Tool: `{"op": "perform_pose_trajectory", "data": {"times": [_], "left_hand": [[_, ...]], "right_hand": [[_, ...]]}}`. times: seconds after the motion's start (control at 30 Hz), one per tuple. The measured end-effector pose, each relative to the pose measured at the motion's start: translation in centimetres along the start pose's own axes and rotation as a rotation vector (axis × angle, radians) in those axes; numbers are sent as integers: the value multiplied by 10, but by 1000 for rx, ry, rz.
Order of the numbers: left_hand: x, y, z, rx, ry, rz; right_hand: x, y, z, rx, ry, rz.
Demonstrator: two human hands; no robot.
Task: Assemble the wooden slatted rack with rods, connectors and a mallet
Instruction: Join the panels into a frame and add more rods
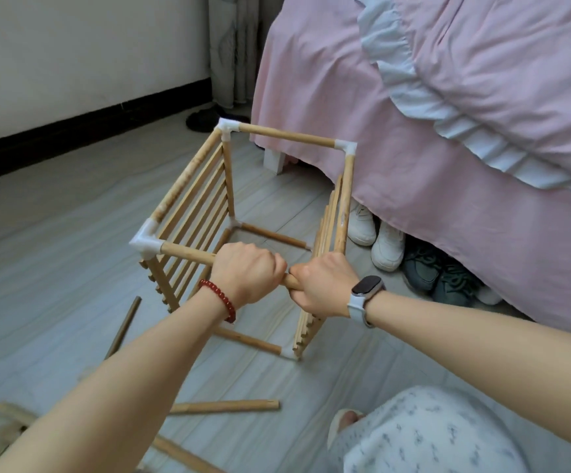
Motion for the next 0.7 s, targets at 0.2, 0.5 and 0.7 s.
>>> {"op": "perform_pose_trajectory", "data": {"times": [0.2, 0.5, 0.7], "left_hand": [[18, 0, -19, 159, -83, -116], [51, -13, -93, 122, -299, -413], [-21, -43, -71, 365, -407, -96]], "right_hand": [[17, -9, 9, -378, -140, 104], [-1, -17, 57, -805, 6, 316], [-30, 4, 109, -1121, 492, 528]]}}
Point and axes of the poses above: each hand's wrist, its own x-axis away from the middle knuckle, its own y-axis out of the palm, z = x × y, the point moved 1 cm from there along -x, towards the middle knuckle, and after that the axes turned 8 degrees about -x, right-handed, at the moved point
